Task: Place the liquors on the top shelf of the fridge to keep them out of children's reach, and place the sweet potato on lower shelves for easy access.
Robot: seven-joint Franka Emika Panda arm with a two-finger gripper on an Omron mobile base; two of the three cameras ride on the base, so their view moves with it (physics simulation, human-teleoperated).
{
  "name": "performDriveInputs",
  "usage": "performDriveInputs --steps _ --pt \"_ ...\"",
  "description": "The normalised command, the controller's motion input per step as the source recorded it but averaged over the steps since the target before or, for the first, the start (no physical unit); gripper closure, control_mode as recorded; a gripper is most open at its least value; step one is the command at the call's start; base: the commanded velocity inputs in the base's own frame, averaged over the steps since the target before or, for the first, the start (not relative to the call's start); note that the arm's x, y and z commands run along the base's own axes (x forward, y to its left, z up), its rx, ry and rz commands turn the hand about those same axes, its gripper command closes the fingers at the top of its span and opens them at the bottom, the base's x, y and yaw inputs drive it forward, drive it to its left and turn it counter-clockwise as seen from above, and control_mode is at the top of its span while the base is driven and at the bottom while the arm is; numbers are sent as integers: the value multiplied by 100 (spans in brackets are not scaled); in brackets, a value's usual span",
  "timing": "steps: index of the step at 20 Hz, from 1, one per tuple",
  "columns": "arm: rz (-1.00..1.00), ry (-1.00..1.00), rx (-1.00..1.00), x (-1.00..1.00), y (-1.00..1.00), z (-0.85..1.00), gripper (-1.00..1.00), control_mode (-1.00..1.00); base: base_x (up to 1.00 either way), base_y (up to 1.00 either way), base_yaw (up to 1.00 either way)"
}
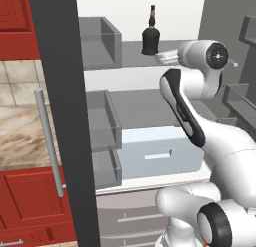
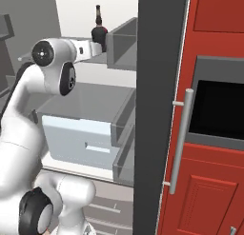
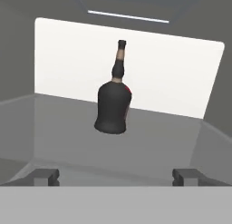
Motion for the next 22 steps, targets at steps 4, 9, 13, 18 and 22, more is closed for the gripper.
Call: performDriveInputs --steps 4,9,13,18,22 --pt "-2 5 5 -100 4 -35 -100 -100 0 0 0" --pt "0 12 6 -100 0 -9 -100 -100 0 0 0" --pt "0 14 0 -83 5 0 -100 -100 0 0 0" --pt "0 19 0 -70 1 0 -100 -100 0 0 0" --pt "0 23 0 -60 0 0 -100 -100 0 0 0"
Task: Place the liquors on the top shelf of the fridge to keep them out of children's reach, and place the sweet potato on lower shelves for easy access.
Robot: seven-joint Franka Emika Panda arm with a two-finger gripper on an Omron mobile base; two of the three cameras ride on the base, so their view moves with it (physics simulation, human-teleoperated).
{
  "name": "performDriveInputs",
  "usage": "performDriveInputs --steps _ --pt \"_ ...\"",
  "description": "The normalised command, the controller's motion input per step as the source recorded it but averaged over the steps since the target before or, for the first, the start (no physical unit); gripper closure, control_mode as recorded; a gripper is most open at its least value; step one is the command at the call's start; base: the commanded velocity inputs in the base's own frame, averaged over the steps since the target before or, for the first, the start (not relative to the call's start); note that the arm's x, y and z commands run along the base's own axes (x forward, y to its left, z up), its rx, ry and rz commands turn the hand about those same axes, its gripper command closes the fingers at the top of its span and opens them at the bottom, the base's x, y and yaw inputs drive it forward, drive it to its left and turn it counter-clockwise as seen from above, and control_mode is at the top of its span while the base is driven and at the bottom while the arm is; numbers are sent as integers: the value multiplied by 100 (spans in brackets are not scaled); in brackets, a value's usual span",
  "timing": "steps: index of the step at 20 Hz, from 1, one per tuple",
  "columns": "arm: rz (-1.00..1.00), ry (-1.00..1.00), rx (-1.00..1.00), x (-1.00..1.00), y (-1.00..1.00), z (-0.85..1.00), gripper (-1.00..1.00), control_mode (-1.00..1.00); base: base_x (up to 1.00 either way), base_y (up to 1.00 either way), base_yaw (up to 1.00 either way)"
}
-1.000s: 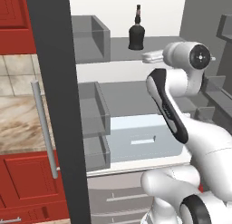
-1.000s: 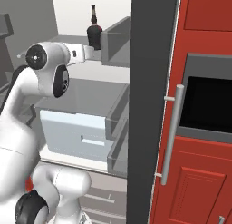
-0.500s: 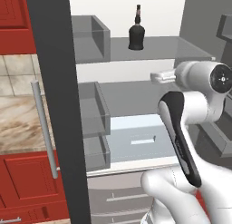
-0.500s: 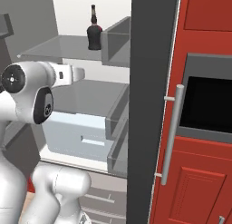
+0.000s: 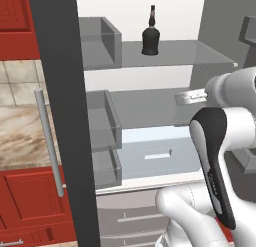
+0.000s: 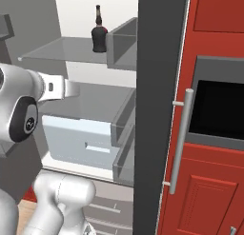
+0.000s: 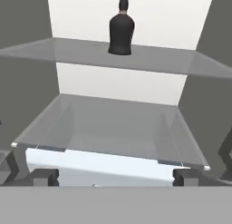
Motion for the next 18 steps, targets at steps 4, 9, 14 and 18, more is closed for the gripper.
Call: performDriveInputs --steps 4,9,14,18 --pt "0 21 0 -62 0 0 -100 -100 0 0 0" --pt "0 4 0 -14 0 -1 -100 100 -71 0 6" --pt "0 0 0 0 0 0 -100 100 -100 3 16" --pt "0 0 0 0 0 0 -100 100 -91 31 35"
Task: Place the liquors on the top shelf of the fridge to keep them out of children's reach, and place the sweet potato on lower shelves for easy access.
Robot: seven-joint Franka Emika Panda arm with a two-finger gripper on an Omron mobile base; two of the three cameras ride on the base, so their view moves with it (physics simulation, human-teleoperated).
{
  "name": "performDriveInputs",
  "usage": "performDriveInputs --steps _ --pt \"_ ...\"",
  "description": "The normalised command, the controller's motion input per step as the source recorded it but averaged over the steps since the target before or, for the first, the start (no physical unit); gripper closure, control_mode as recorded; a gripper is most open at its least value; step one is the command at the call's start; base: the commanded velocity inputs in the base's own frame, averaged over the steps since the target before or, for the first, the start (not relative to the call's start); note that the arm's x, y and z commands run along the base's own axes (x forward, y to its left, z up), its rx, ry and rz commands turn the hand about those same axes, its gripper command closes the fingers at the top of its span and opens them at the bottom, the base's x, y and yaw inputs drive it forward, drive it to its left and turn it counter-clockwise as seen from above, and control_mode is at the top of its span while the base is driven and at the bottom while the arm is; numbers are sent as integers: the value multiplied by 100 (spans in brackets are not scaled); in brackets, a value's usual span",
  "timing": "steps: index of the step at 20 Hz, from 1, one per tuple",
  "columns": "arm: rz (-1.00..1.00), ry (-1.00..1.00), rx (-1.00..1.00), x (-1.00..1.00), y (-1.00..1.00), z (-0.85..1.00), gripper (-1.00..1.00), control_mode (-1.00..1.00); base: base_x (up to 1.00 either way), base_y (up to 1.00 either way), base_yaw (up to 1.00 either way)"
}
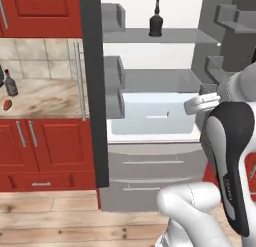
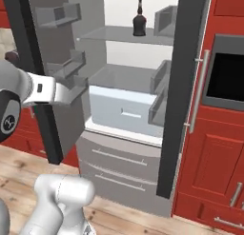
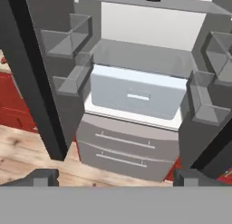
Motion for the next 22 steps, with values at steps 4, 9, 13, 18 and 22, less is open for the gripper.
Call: performDriveInputs --steps 4,9,13,18,22 --pt "0 0 0 0 0 0 -100 100 -59 53 48" --pt "0 0 0 0 0 0 -100 100 -15 82 43" --pt "0 0 0 0 0 0 -100 100 32 93 26" --pt "0 0 0 0 0 0 -100 100 77 87 15" --pt "0 0 0 0 0 0 -100 100 87 55 -4"
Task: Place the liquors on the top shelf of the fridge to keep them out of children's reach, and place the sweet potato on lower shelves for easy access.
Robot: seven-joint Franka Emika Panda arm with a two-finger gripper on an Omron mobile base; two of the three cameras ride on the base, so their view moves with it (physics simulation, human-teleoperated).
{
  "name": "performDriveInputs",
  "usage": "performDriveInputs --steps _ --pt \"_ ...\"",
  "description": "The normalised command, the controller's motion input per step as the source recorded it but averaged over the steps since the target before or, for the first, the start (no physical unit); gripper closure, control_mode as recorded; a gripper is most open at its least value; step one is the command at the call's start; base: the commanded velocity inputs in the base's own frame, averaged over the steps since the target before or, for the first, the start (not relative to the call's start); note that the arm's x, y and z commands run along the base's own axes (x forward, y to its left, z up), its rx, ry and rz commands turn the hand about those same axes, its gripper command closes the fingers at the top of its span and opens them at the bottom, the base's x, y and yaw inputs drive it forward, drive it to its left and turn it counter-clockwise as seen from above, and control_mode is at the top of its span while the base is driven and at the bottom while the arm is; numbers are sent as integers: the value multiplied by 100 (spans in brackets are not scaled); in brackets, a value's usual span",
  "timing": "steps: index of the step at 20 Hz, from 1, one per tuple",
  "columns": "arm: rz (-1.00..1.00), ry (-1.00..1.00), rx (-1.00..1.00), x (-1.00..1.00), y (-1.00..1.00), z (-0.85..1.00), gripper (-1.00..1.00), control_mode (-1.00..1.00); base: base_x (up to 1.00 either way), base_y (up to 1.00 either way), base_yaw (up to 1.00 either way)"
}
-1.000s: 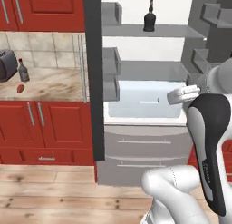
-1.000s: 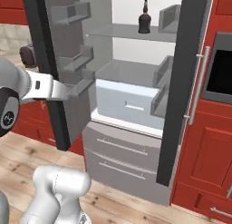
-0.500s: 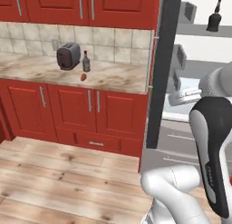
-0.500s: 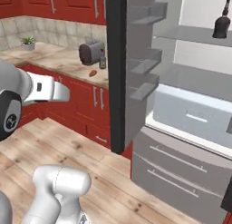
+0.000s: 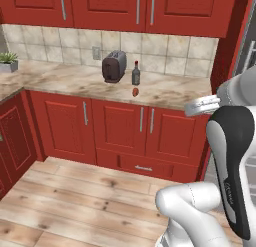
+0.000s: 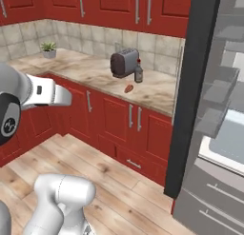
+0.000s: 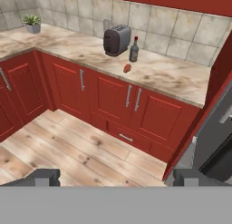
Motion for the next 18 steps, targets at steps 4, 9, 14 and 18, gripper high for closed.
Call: performDriveInputs --steps 4,9,14,18 --pt "0 0 0 0 0 0 -100 100 88 33 -26" --pt "0 0 0 0 0 0 -100 100 91 12 -41" --pt "0 0 0 0 0 0 -100 100 80 7 -44" --pt "0 0 0 0 0 0 -100 100 60 39 -37"
